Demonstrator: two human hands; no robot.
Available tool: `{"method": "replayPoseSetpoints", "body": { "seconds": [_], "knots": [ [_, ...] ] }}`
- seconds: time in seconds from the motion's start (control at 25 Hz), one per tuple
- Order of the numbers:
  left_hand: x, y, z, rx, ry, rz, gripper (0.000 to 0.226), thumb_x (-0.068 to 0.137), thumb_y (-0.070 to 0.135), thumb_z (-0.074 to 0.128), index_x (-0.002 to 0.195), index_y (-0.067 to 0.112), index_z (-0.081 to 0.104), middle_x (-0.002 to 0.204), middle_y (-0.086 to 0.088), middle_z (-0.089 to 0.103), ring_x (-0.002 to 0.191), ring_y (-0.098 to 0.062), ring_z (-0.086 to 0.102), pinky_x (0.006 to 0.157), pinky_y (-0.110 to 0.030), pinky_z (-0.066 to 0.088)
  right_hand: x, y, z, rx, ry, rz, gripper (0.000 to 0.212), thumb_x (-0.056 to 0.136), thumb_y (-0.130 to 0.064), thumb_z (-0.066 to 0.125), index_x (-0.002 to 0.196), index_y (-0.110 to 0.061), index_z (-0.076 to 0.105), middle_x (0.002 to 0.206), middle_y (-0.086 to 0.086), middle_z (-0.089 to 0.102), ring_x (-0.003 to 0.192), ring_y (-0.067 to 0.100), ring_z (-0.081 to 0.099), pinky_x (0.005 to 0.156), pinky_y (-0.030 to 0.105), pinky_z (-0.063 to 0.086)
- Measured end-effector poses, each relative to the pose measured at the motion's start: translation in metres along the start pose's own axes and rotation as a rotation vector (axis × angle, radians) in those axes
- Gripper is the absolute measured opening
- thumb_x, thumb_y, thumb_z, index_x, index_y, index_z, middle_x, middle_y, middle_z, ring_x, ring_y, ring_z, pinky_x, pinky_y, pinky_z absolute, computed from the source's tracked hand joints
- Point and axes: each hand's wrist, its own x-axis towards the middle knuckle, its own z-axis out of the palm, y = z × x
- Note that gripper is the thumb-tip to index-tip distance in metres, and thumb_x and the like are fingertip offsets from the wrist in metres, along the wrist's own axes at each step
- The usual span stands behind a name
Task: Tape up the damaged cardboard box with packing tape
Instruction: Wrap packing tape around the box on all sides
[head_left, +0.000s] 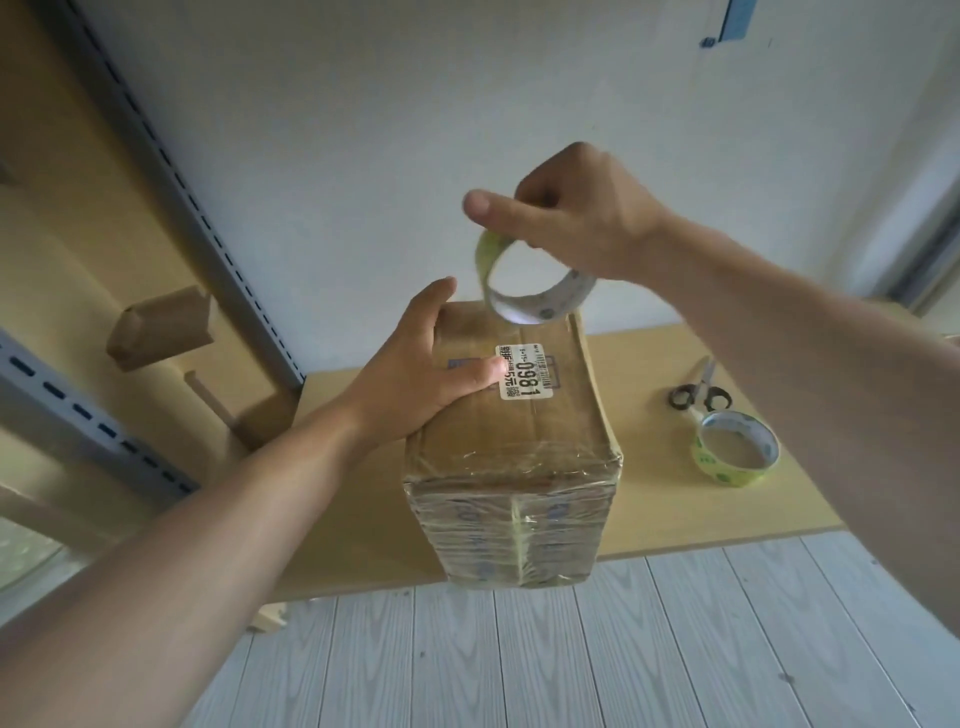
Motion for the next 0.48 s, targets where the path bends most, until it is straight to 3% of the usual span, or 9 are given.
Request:
{"method": "replayPoseSetpoints", "body": {
  "seconds": [0.12, 0.24, 0.36, 0.48],
  "knots": [
    [0.001, 0.005, 0.000, 0.097, 0.001, -0.024, 0.111, 0.073, 0.064, 0.070, 0.161, 0.028, 0.013, 0.163, 0.012, 0.024, 0.148, -0.007, 0.030, 0.122, -0.039, 0.029, -0.007, 0.020, -0.024, -0.149, 0.010, -0.078, 0.056, 0.095, -0.048, 0.056, 0.057, -0.006, 0.053, 0.050, 0.001, 0.038, 0.047, 0.014, 0.034, 0.048, 0.027, 0.028],
    [0.001, 0.005, 0.000, 0.113, -0.004, 0.002, 0.119, 0.064, 0.074, 0.064, 0.161, 0.025, 0.015, 0.163, 0.010, 0.024, 0.147, -0.009, 0.031, 0.122, -0.038, 0.030, -0.012, 0.045, -0.032, -0.278, 0.059, -0.104, 0.043, 0.092, -0.035, 0.059, 0.062, -0.004, 0.058, 0.052, 0.009, 0.048, 0.052, 0.022, 0.040, 0.052, 0.027, 0.034],
    [0.004, 0.002, -0.002, 0.089, -0.010, 0.005, 0.120, 0.064, 0.076, 0.066, 0.160, 0.024, 0.017, 0.161, 0.007, 0.028, 0.145, -0.012, 0.036, 0.121, -0.039, 0.032, -0.025, 0.061, -0.033, -0.327, 0.048, -0.102, 0.047, 0.088, -0.036, 0.053, 0.055, -0.004, 0.044, 0.052, 0.014, 0.036, 0.051, 0.022, 0.029, 0.050, 0.034, 0.032],
    [0.005, 0.000, -0.003, 0.082, -0.023, 0.020, 0.119, 0.065, 0.075, 0.066, 0.160, 0.022, 0.017, 0.161, 0.010, 0.024, 0.147, -0.007, 0.031, 0.122, -0.034, 0.029, -0.040, 0.072, -0.032, -0.285, 0.013, -0.102, 0.036, 0.087, -0.023, 0.041, 0.058, -0.003, 0.032, 0.054, 0.019, 0.033, 0.051, 0.019, 0.022, 0.047, 0.037, 0.025]
  ]
}}
